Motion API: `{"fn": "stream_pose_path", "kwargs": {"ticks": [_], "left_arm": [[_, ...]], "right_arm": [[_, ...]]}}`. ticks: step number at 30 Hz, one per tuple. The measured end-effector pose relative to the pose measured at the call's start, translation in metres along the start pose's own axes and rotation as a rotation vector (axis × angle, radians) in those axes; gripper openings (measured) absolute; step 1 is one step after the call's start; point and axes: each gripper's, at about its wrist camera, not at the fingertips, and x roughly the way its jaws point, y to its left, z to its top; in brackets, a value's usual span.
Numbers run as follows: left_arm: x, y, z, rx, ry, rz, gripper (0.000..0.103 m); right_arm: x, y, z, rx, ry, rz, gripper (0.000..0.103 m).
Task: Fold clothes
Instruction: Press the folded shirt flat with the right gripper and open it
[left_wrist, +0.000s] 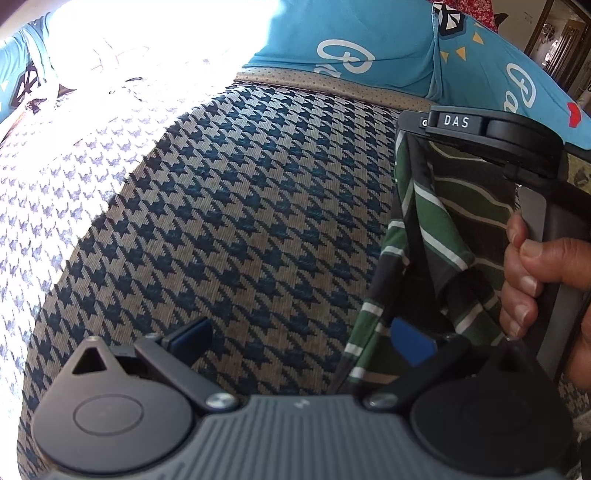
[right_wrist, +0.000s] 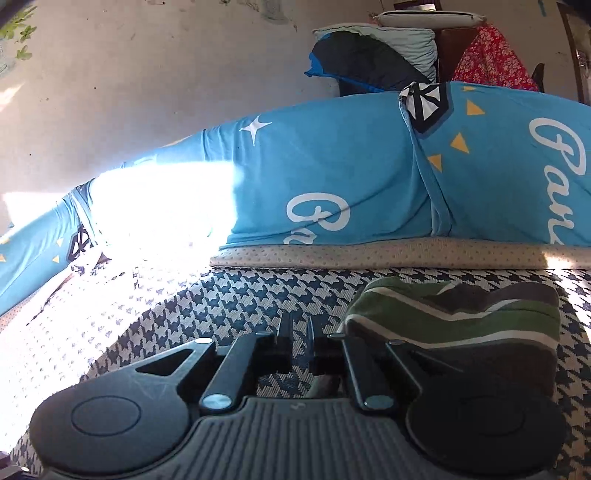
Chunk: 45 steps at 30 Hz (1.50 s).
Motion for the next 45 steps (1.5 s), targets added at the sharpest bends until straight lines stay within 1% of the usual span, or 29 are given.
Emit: {"fn": "stream_pose_path", "kwargs": {"ticks": [4,9,12,14,16,19,21,22,23,27,31,33,34,35,37,41,45], "left_arm": [[0.001,-0.006,-0.001,0.025,0.004,0.007,0.103],[0.002,-0.013,-0.004,0.058,0.002,0.031,0.103],[0.001,-0.014,-0.005,0.058,-0.002,0.039,0.103],[-0.001,-0.014,-0.006,0.053,-0.005,0.041,0.103],[-0.002,-0.013,-0.007,0.049,-0.010,0.038,0.103],[-0.003,-0.013,-0.008,0.053,-0.015,0.039,0.103],[-0.004,-0.013,-0.009,0.055,-0.018,0.047,0.103],[-0.003,-0.013,-0.009,0.054,-0.018,0.050,0.103],[-0.003,-0.012,-0.008,0.051,-0.017,0.052,0.103],[-0.001,-0.009,-0.006,0.037,-0.014,0.057,0.103],[0.000,-0.007,-0.005,0.034,-0.010,0.061,0.103],[0.001,-0.008,-0.005,0.033,-0.008,0.057,0.103],[0.001,-0.008,-0.004,0.035,-0.008,0.055,0.103],[0.001,-0.009,-0.004,0.038,-0.009,0.056,0.103],[0.002,-0.010,-0.003,0.044,-0.010,0.060,0.103],[0.000,-0.007,-0.001,0.033,-0.020,0.066,0.103],[-0.004,-0.002,0.002,0.009,-0.050,0.096,0.103]], "right_arm": [[-0.020,-0.010,0.000,0.031,0.008,-0.018,0.017],[-0.049,-0.029,-0.010,0.098,0.027,-0.049,0.020],[-0.067,-0.042,-0.018,0.169,0.046,-0.044,0.023],[-0.079,-0.049,-0.024,0.219,0.062,-0.030,0.031],[-0.090,-0.052,-0.030,0.249,0.083,-0.006,0.035],[-0.100,-0.050,-0.040,0.239,0.113,0.023,0.041],[-0.102,-0.046,-0.046,0.221,0.135,0.047,0.047],[-0.101,-0.044,-0.048,0.206,0.147,0.056,0.052],[-0.101,-0.042,-0.051,0.189,0.154,0.056,0.054],[-0.096,-0.039,-0.059,0.122,0.177,0.055,0.055],[-0.091,-0.040,-0.065,0.113,0.201,0.072,0.055],[-0.089,-0.037,-0.066,0.076,0.197,0.072,0.051],[-0.088,-0.035,-0.066,0.059,0.198,0.073,0.042],[-0.086,-0.034,-0.067,0.050,0.206,0.081,0.030],[-0.083,-0.030,-0.070,0.037,0.216,0.089,0.021],[-0.084,-0.024,-0.068,0.006,0.201,0.083,0.011],[-0.091,-0.015,-0.064,-0.021,0.171,0.096,0.010]]}}
